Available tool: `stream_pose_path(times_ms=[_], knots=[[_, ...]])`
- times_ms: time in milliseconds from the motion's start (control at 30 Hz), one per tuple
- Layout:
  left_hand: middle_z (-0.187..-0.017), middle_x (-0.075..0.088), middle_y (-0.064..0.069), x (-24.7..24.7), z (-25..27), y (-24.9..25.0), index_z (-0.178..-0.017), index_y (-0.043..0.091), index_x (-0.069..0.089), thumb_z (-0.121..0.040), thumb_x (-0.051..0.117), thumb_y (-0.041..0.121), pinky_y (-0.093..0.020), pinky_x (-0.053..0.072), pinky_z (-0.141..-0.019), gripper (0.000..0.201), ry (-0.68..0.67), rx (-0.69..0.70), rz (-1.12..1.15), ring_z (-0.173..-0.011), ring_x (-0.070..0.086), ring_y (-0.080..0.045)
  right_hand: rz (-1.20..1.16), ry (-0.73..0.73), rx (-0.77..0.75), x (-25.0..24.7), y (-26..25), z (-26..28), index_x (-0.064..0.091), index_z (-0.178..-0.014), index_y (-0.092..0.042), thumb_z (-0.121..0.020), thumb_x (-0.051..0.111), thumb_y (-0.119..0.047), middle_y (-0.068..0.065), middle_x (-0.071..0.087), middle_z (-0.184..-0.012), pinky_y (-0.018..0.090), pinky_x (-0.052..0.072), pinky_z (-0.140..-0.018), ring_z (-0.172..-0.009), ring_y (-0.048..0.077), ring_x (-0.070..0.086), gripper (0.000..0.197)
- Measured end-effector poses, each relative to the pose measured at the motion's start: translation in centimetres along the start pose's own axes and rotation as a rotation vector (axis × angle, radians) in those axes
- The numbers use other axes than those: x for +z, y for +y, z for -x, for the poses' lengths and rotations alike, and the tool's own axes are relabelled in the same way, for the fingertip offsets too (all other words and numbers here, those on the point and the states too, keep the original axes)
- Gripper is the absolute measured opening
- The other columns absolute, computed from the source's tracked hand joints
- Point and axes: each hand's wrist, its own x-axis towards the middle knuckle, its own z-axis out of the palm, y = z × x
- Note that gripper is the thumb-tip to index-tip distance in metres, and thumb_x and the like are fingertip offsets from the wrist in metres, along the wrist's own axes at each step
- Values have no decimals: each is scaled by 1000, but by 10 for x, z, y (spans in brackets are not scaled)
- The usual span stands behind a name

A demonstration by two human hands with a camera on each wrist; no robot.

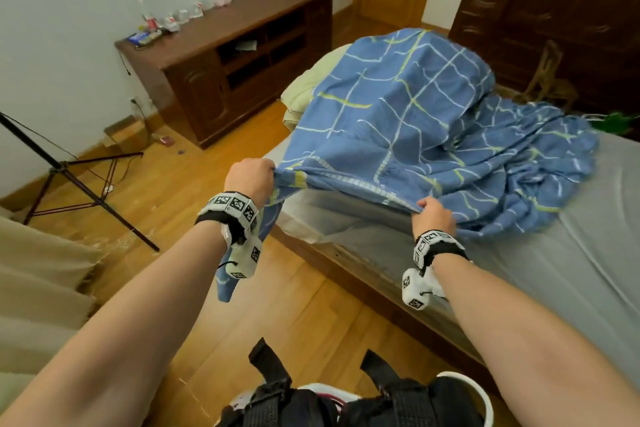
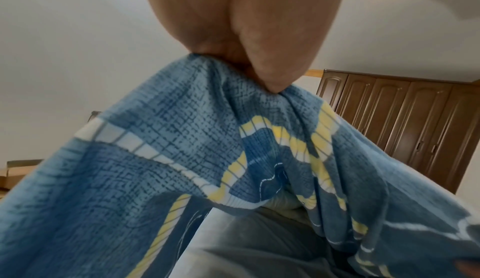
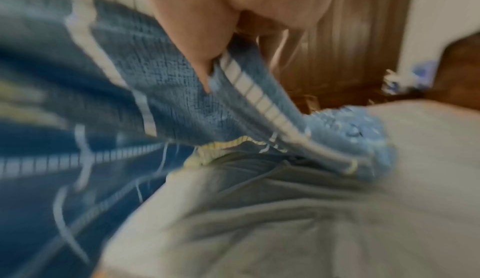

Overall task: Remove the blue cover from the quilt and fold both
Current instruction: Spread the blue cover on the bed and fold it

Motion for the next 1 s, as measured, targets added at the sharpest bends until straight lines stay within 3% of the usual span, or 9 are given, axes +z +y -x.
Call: stream_pose_path(times_ms=[133,267,333,433,533,633,733,833,1000], knots=[[-76,61,-13,6,-15,-30,-84,3,66,-91,47,5,-39,51,-65,21,3,-115,-12,-73,58,-33,-129,-112,-81,-5,-13,22,57,-103,-27,-77,78,-47,4,64,-96,37,49,-80,-90,28,58,40],[-119,60,-11,16,-29,-37,-117,22,62,-89,60,18,-43,38,-90,29,21,6,-27,-115,46,-34,30,-352,-86,-15,-19,65,51,-135,-17,-70,77,-63,4,58,-133,38,46,-96,-117,27,57,84],[-138,49,-8,29,-24,-18,-138,28,46,-81,67,23,-44,32,-101,61,-85,183,100,-129,37,-32,-49,-327,-52,-18,-30,88,53,-136,-11,-75,78,-53,6,56,-137,36,43,-99,-122,27,54,78],[-145,42,-2,48,5,25,-149,31,31,-69,79,37,-44,29,-106,93,-300,660,279,-135,33,-26,-250,-208,-37,-20,-55,119,67,-103,-21,-74,83,-29,0,63,-106,29,44,-83,-100,22,60,34],[-126,60,-6,55,39,62,-131,25,52,-73,75,41,-40,42,-95,65,-414,870,281,-120,52,-26,-388,-162,-94,-27,-78,144,64,-78,-27,-71,76,-10,-16,64,-75,24,46,-70,-72,7,61,22],[-98,68,-15,47,49,74,-102,13,66,-87,54,16,-35,44,-74,18,-436,827,318,-97,62,-33,-347,-159,-123,-37,-81,163,59,-86,-26,-72,71,-10,-15,51,-49,22,39,-56,-49,2,46,24],[-83,65,-14,37,50,67,-80,14,63,-81,49,1,-38,47,-72,19,-428,874,318,-89,60,-37,-113,-103,-68,-31,-52,168,53,-88,-31,-73,69,-16,-6,57,-67,33,49,-67,-67,17,58,26],[-64,48,-8,25,50,65,-55,19,40,-72,46,-9,-38,41,-65,34,-455,852,366,-80,56,-42,28,-29,56,-27,-27,162,65,-96,-34,-86,56,-19,1,67,-86,34,51,-71,-86,27,63,20],[-82,67,-14,6,50,61,-84,8,69,-70,44,0,-40,49,-74,30,-404,774,277,-84,60,-34,148,39,16,-28,-7,137,74,-101,-26,-95,45,-25,0,65,-112,36,50,-85,-116,28,52,30]])
